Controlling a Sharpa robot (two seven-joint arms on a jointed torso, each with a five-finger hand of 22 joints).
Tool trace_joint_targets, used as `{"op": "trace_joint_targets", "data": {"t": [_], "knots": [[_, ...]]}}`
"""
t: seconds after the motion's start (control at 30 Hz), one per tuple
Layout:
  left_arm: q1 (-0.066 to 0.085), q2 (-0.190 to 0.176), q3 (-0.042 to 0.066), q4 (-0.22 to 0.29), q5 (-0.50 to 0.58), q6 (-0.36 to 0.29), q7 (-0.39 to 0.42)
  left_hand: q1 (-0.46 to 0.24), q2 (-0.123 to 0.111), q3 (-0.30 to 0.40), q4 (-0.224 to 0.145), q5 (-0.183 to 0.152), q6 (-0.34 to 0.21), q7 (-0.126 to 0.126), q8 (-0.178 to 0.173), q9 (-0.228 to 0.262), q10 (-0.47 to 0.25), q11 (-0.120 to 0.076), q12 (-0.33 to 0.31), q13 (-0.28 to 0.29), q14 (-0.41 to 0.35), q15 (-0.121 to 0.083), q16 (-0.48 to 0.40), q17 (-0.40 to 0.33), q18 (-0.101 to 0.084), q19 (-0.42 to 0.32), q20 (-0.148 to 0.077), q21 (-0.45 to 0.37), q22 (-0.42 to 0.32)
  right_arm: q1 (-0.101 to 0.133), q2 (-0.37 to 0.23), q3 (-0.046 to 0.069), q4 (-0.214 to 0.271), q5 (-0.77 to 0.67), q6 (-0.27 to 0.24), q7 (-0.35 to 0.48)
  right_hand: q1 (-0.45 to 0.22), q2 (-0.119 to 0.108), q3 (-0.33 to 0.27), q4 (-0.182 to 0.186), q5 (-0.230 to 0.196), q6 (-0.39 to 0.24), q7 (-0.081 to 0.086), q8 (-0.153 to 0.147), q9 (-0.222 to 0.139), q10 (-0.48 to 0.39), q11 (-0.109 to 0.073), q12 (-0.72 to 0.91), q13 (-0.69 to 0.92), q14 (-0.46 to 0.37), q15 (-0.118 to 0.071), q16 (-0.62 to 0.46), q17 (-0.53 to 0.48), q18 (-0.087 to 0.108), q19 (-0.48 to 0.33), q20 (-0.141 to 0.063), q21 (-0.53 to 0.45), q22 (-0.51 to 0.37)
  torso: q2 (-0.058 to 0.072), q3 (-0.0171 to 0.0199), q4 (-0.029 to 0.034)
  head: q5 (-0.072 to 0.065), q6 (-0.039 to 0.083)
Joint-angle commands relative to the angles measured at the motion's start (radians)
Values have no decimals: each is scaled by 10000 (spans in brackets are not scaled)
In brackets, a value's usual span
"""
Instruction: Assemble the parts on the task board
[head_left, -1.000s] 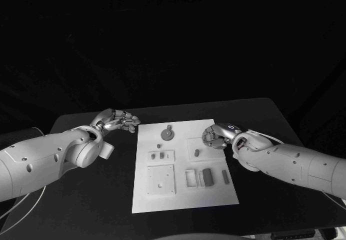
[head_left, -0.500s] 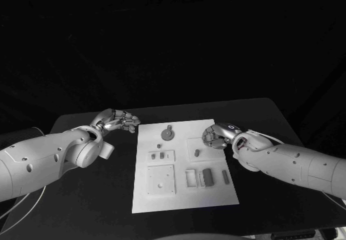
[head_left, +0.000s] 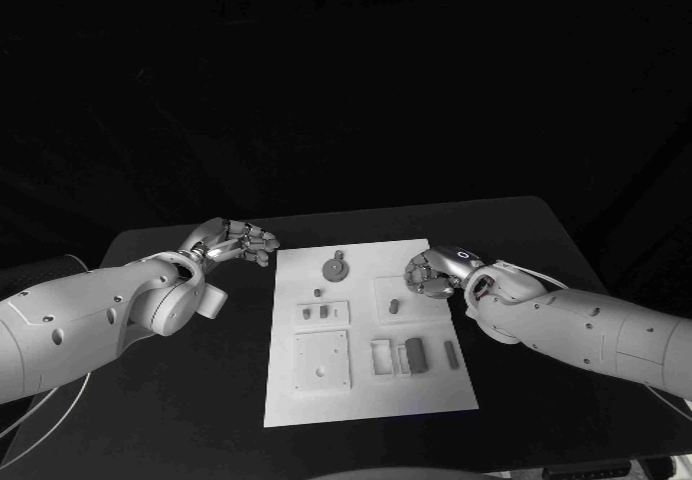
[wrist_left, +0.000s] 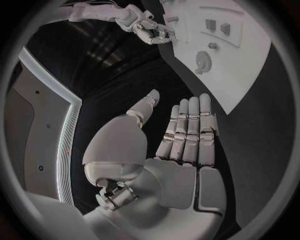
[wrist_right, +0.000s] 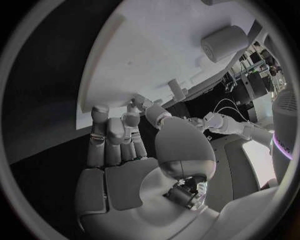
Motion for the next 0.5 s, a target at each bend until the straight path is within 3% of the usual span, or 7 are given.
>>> {"op": "trace_joint_targets", "data": {"t": [0.03, 0.5], "knots": [[7, 1, 8, 12, -26, -7, 89, 44, 88, -32, -7, -54, -37, 17, -38, -13, 68, 34, -63, -16, 71, 15, -41, 16, 184, 69, 0, -48, -9, -75, -4, -50, 29, -146, 210, 6, 17, 128, 70, -6, -8, 476, 410, 55, 13, 55, -51, -38, 9, 41, -32, 14, 16, 217, 49, -61, 60, 146, -1, 0, 4, -2, 0], [7, -16, 8, -62, -26, 16, 66, 60, 83, -31, -11, -52, -42, 18, -42, -15, 70, 33, -66, -18, 73, 14, -47, 23, 183, 70, -1, -52, -10, -74, -109, -45, 170, 13, 72, 53, -14, 173, 116, -11, -11, 509, 393, 58, 14, 101, -68, -46, 12, 78, -44, 18, 13, 217, 77, -81, 74, 147, 0, 2, 5, 8, 6]]}}
